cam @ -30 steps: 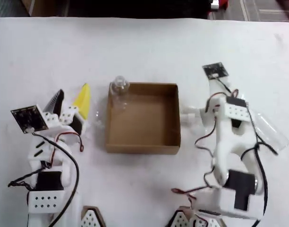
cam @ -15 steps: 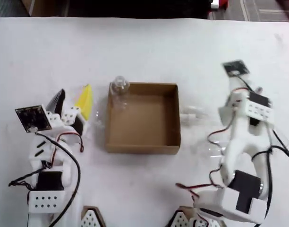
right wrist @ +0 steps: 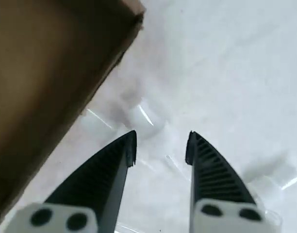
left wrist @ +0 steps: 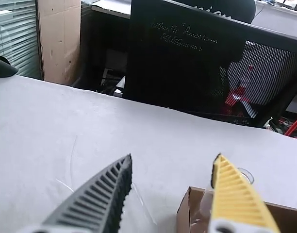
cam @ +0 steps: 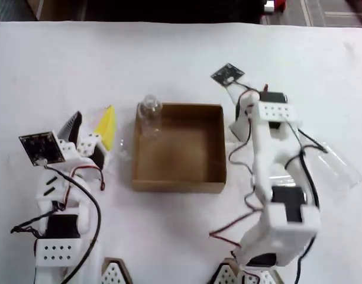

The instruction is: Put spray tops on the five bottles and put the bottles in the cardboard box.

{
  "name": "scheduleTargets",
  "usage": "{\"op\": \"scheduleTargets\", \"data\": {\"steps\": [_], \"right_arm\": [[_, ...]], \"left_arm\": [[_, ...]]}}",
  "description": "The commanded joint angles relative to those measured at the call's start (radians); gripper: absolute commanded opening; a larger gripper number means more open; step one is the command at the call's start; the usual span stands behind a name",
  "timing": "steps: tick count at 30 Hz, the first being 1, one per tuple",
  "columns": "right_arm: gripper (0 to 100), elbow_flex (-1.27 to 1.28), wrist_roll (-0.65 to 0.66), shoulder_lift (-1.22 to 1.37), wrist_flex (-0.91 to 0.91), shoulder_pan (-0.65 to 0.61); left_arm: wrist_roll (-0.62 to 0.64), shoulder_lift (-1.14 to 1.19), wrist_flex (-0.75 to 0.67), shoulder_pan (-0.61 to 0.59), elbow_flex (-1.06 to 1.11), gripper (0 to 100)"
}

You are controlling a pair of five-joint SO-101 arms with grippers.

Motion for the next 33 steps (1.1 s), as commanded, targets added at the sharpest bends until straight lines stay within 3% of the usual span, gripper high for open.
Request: {"op": "scheduleTargets", "data": {"steps": [1, 20, 24, 29, 33], "right_arm": [[13.9, -0.201, 0.078, 0.133, 0.131, 0.015], [12.8, -0.425, 0.126, 0.383, 0.166, -0.004], [1.9, -0.5, 0.121, 0.39, 0.173, 0.021], [3.2, -0.612, 0.0, 0.321, 0.24, 0.045], [1.6, -0.715, -0.074, 0.222, 0.329, 0.039]], "left_arm": [[-0.012, -0.001, -0.031, 0.015, -0.018, 25], [-0.012, -0.001, -0.031, 0.015, -0.02, 25], [-0.012, -0.001, -0.031, 0.012, -0.02, 25], [0.012, -0.001, -0.029, 0.004, -0.026, 25], [0.147, 0.005, 0.038, -0.061, -0.078, 25]]}}
